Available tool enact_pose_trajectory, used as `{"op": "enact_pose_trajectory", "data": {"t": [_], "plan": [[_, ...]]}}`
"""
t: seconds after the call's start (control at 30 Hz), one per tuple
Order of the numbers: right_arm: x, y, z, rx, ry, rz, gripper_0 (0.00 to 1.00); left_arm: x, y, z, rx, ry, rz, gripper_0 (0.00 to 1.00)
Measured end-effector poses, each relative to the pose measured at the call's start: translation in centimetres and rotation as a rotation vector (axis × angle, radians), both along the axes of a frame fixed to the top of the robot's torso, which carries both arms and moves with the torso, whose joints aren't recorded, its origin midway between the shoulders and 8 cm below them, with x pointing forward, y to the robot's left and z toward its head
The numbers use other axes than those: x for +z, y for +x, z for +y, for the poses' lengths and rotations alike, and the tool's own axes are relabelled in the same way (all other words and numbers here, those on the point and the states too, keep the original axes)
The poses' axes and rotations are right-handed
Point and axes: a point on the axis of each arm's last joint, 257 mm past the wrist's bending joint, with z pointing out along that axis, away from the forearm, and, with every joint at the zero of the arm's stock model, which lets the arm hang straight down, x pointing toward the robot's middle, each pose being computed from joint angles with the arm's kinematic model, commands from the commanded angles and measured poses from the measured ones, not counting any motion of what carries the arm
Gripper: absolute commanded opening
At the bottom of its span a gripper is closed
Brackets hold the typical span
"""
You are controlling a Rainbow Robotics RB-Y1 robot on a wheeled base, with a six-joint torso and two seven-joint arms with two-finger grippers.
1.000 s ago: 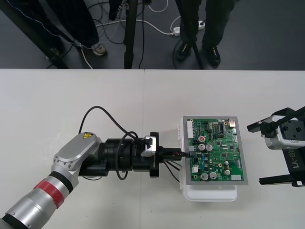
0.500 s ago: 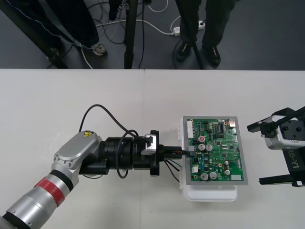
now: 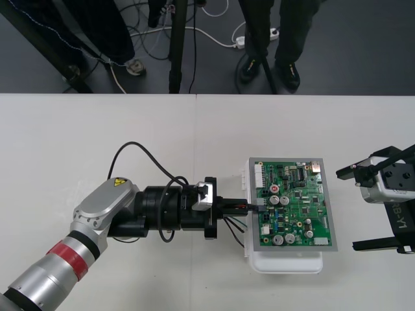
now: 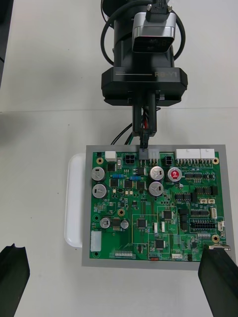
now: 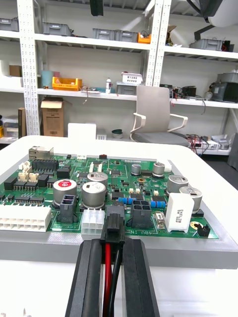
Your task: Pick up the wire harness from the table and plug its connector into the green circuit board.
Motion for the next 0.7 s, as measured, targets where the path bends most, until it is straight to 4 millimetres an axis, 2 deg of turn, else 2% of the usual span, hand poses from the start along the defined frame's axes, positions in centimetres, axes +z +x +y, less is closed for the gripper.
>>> {"op": "enact_pose_trajectory", "data": {"t": [0.7], "plan": [[0.44, 0.15, 0.31, 0.009, 0.007, -0.011, 1.0, -0.35, 0.1, -0.18, 0.008, 0.01, 0.001, 0.0]]}}
